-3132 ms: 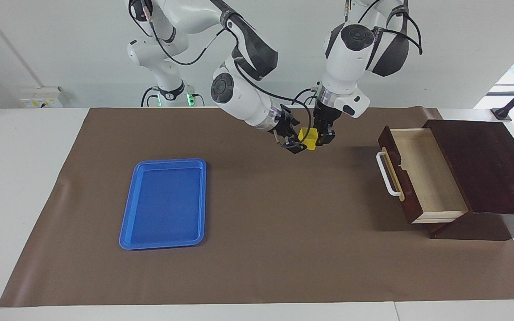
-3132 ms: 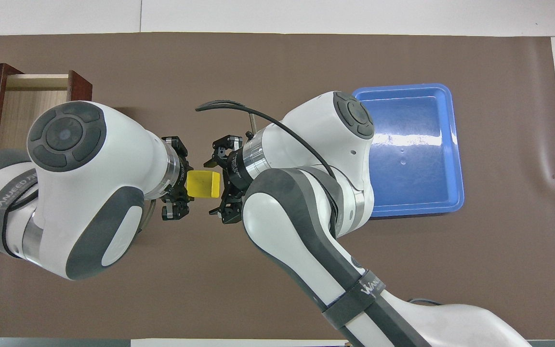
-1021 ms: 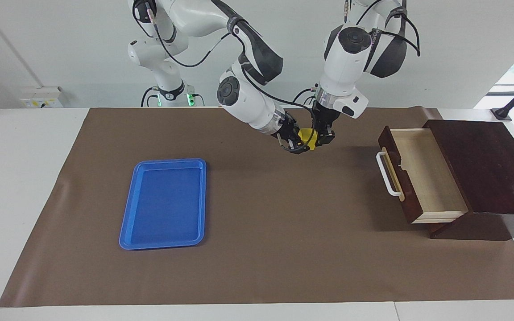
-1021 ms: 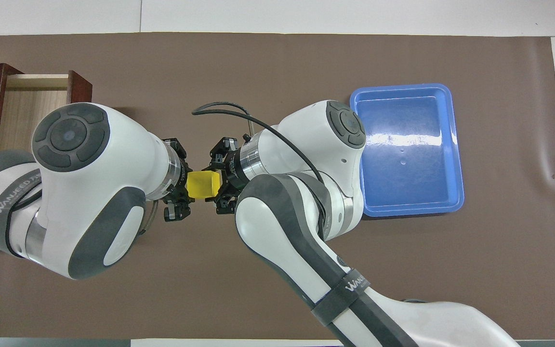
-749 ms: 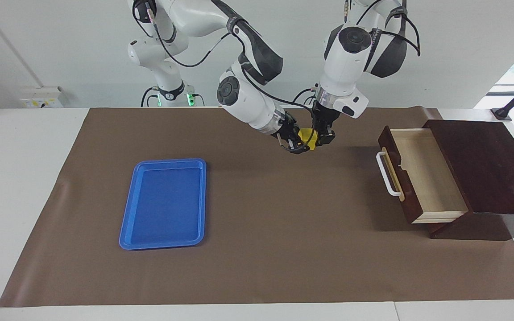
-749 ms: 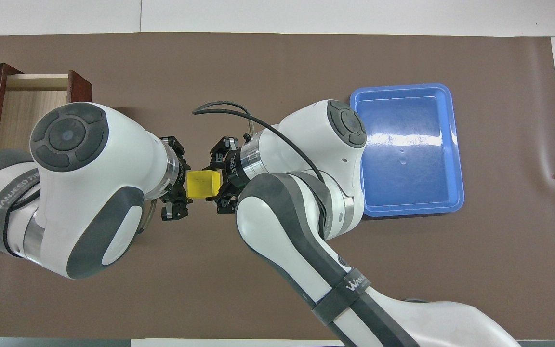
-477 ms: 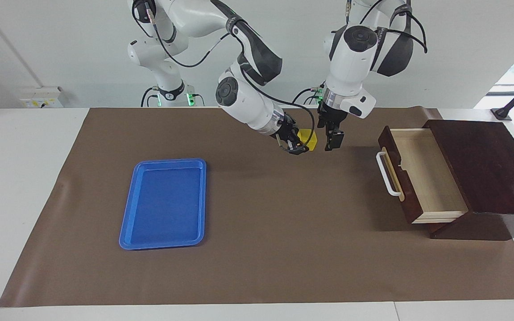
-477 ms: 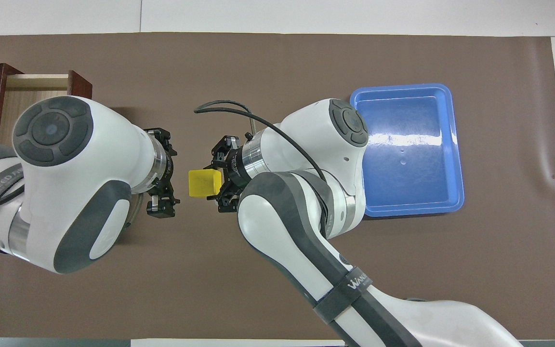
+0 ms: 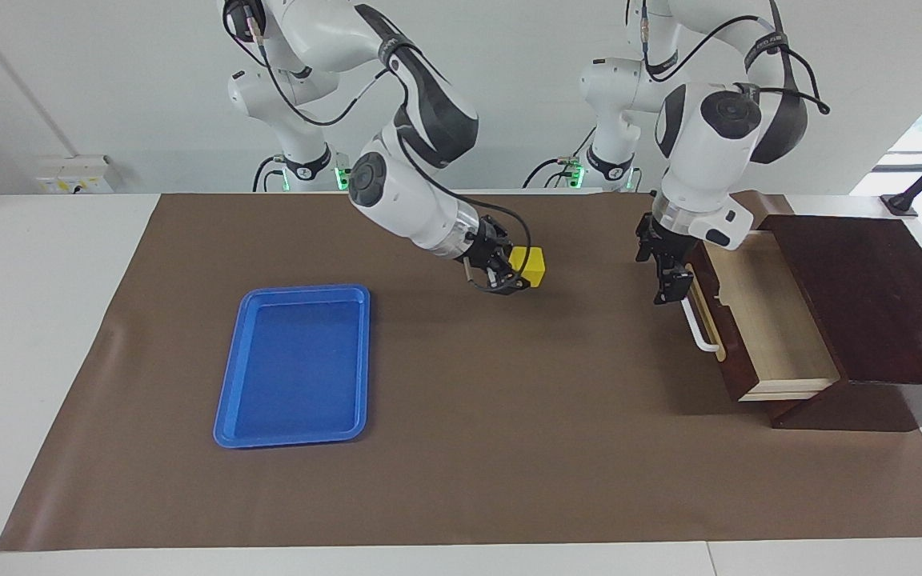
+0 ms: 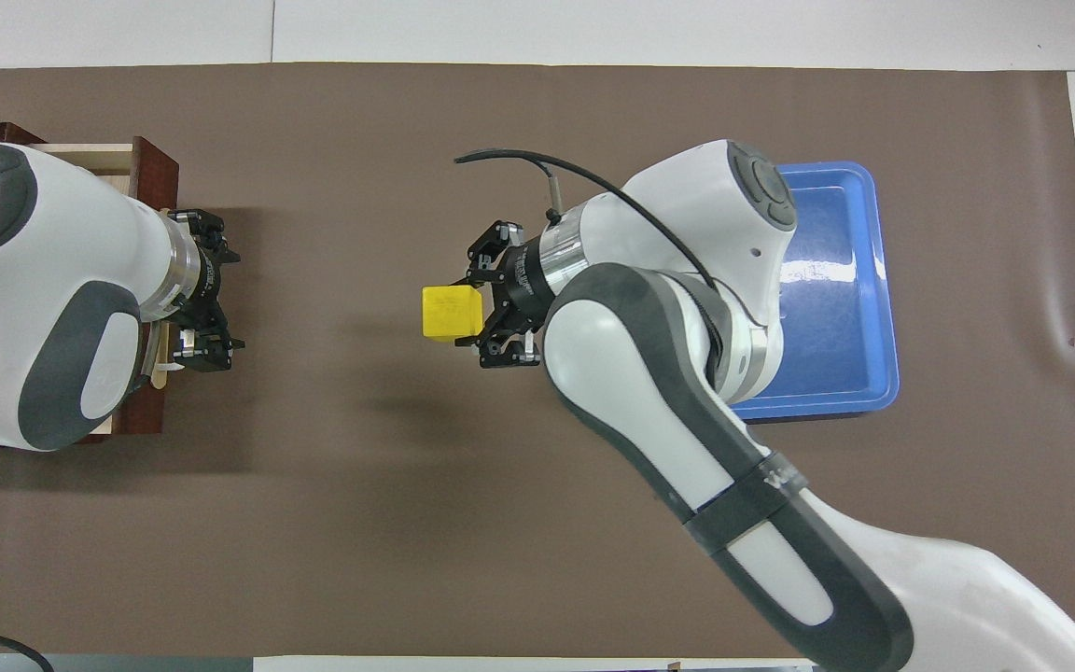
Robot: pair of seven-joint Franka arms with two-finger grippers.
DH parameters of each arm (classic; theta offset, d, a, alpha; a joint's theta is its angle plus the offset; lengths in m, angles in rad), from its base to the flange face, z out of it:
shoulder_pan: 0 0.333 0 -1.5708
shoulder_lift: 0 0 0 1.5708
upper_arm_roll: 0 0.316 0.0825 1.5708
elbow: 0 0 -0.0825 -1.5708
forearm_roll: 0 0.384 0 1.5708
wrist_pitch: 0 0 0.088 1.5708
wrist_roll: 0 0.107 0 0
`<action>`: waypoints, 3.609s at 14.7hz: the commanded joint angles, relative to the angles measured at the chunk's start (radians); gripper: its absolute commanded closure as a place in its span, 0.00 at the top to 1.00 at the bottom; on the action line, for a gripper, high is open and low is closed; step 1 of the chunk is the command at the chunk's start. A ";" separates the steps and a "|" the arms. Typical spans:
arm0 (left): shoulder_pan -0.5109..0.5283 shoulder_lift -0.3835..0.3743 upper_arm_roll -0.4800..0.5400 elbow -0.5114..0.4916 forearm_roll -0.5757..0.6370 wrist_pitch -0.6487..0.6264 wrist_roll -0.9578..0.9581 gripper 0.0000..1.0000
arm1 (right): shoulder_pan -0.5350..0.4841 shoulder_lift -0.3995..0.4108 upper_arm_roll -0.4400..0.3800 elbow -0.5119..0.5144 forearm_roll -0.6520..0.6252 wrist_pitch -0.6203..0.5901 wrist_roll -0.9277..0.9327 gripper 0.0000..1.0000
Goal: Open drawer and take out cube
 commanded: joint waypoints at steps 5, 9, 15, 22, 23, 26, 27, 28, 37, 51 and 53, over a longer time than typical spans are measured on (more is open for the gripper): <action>0.183 0.006 -0.010 -0.047 0.022 0.106 0.289 1.00 | -0.230 0.001 0.003 -0.026 -0.021 -0.123 -0.217 0.00; 0.268 0.015 -0.008 -0.036 0.022 0.105 0.422 1.00 | -0.343 0.033 0.003 -0.045 -0.067 -0.199 -0.348 0.00; 0.404 0.015 -0.010 -0.036 0.022 0.137 0.561 1.00 | -0.443 -0.003 0.000 -0.201 -0.112 -0.246 -0.597 0.00; 0.328 -0.003 -0.016 0.062 0.020 -0.045 0.578 1.00 | -0.514 -0.026 -0.003 -0.307 -0.129 -0.203 -0.654 0.00; 0.312 -0.027 -0.017 0.082 0.019 -0.093 0.596 1.00 | -0.514 -0.034 -0.003 -0.340 -0.129 -0.181 -0.668 0.00; 0.298 -0.081 -0.048 0.125 -0.015 -0.238 0.787 1.00 | -0.527 -0.055 -0.003 -0.416 -0.129 -0.137 -0.714 0.00; 0.297 -0.089 -0.065 0.151 -0.017 -0.286 0.869 1.00 | -0.526 -0.055 -0.003 -0.428 -0.127 -0.128 -0.729 0.00; 0.297 -0.087 -0.069 0.187 -0.018 -0.341 0.952 1.00 | -0.527 -0.055 -0.003 -0.436 -0.127 -0.117 -0.732 0.00; 0.263 -0.028 -0.135 0.272 -0.081 -0.478 1.533 1.00 | -0.521 -0.057 -0.003 -0.467 -0.115 -0.040 -0.682 1.00; 0.234 -0.025 -0.070 0.300 -0.090 -0.475 1.776 1.00 | -0.515 -0.276 -0.006 -0.268 -0.205 -0.336 -0.511 1.00; 0.234 -0.018 -0.070 0.306 -0.086 -0.461 1.776 1.00 | -0.515 -0.278 0.000 -0.176 -0.285 -0.373 -0.531 1.00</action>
